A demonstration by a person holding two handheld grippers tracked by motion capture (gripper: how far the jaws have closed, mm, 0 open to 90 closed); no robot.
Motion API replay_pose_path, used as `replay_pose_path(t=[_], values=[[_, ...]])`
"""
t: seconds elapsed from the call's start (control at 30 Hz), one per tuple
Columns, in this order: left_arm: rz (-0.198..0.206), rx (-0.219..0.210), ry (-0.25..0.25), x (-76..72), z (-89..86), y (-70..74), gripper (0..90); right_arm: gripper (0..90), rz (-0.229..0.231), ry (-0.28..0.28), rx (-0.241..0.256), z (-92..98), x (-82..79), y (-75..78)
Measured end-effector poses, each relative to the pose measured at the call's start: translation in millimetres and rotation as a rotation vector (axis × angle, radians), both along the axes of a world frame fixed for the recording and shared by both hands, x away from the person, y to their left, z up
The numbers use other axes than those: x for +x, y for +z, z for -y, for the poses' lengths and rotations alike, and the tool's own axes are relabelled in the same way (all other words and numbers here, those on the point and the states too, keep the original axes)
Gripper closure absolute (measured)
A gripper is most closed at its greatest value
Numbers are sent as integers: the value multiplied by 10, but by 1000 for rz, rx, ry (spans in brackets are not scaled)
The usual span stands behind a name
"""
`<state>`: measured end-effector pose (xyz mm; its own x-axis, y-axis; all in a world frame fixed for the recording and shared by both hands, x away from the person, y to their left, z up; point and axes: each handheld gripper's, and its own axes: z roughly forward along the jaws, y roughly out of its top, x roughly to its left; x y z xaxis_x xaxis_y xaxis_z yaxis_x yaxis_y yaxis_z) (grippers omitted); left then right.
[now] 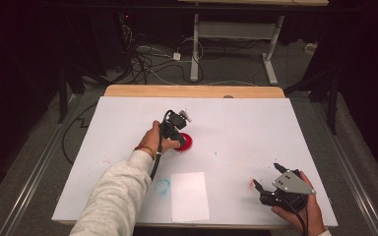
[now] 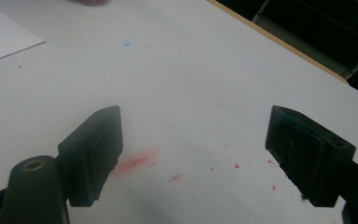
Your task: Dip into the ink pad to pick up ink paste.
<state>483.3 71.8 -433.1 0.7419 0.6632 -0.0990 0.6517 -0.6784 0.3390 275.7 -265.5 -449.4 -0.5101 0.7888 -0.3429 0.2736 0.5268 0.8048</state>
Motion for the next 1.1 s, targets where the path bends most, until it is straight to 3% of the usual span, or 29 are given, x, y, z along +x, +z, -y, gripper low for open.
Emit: replay_pose_path(t=[0.13,0.37,1.1], values=[[11,-5,4,-17,-2,-9,740,194,3,0,1,7,-3,2],[33,52,-13,-42,62,3,740,195,1,5,-3,-4,-8,1],[26,30,-4,-44,56,22,739,194,13,9,-3,-7,-21,14]])
